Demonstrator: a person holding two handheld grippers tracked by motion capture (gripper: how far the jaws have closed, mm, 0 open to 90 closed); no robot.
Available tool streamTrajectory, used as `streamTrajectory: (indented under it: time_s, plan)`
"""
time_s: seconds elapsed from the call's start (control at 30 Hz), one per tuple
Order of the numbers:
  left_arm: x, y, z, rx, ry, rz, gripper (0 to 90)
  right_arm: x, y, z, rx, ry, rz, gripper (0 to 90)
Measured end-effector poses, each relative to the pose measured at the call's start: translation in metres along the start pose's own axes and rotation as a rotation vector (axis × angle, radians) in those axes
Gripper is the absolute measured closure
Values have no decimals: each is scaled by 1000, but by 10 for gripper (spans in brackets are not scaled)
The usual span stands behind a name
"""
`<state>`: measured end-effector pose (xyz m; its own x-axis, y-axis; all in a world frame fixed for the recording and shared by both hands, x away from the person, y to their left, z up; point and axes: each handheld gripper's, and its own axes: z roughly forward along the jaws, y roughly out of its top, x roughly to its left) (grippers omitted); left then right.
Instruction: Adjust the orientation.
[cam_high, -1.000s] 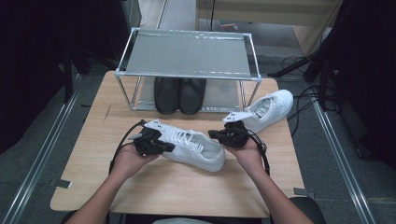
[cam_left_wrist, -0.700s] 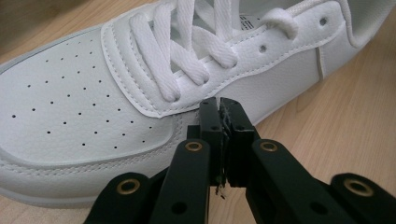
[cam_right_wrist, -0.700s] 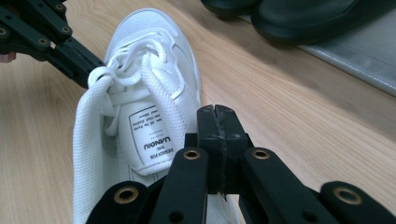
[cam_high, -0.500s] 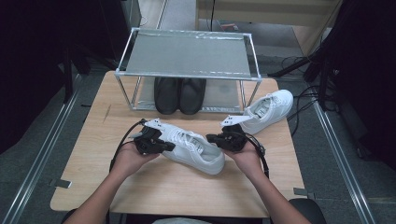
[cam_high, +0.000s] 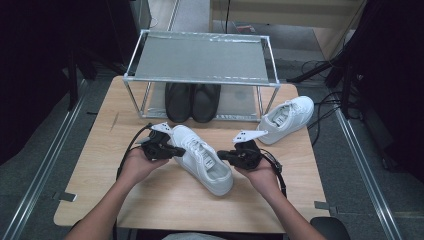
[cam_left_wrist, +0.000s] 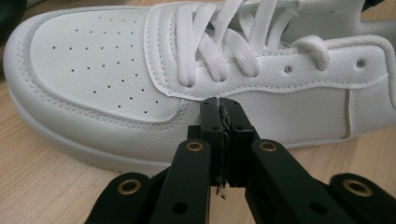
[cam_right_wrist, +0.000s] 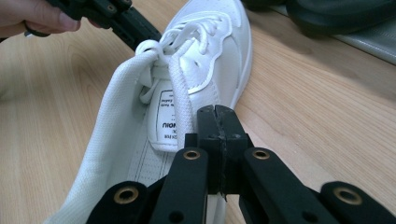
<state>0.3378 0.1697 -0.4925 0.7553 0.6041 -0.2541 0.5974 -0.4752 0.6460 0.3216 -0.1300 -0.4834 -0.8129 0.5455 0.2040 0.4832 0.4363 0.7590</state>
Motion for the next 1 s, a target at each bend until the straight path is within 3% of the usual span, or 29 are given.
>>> streamTrajectory:
  time_s: [0.2, 0.47, 0.67, 1.0]
  plan:
    - [4, 5, 1, 3, 29, 7, 886, 8, -3, 1, 0, 35, 3, 900]
    - [8, 11, 4, 0, 35, 1, 865, 21, -8, 5, -9, 76, 2, 900]
    - [9, 16, 7, 3, 50, 19, 855, 31, -10, 8, -16, 84, -12, 895]
    - [13, 17, 8, 5, 29, 13, 856, 32, -12, 9, -27, 83, 0, 874]
